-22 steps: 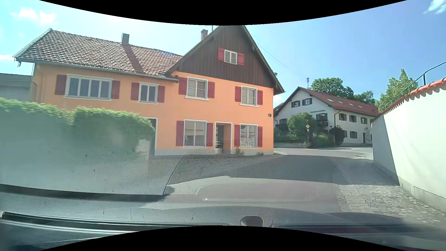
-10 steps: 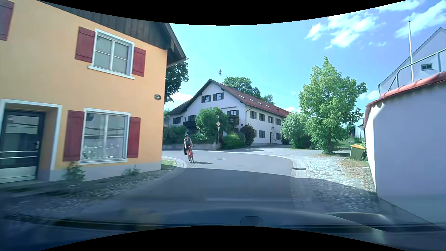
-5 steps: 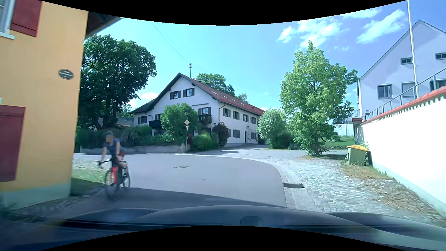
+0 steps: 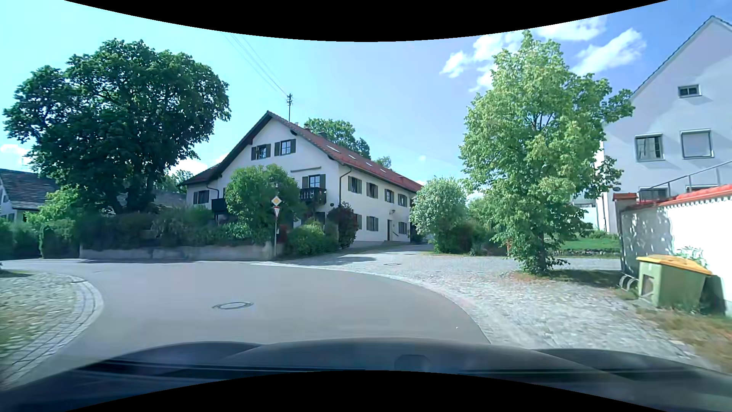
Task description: Follow the waypoints while adhering to traffic rules and regulations
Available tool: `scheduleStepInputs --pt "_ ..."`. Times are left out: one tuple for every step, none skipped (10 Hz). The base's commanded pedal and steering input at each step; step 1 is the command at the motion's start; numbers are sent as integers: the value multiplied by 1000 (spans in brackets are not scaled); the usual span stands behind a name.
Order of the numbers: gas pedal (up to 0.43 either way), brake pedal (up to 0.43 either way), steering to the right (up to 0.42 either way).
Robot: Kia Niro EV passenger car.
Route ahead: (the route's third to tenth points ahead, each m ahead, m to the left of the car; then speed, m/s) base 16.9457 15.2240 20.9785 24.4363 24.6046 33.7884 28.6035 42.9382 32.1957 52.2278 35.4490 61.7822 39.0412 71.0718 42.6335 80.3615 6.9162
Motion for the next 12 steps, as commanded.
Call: scheduleStepInputs --pt "150 6 -47" --pt "138 6 -70" --pt "130 6 -101" --pt "130 6 -135" --pt "130 6 -162" --pt "130 6 -195" --pt "130 6 -217" --pt "130 6 -232" --pt "130 6 -241" --pt "130 6 -251" --pt "130 6 -261" --pt "130 6 -269"
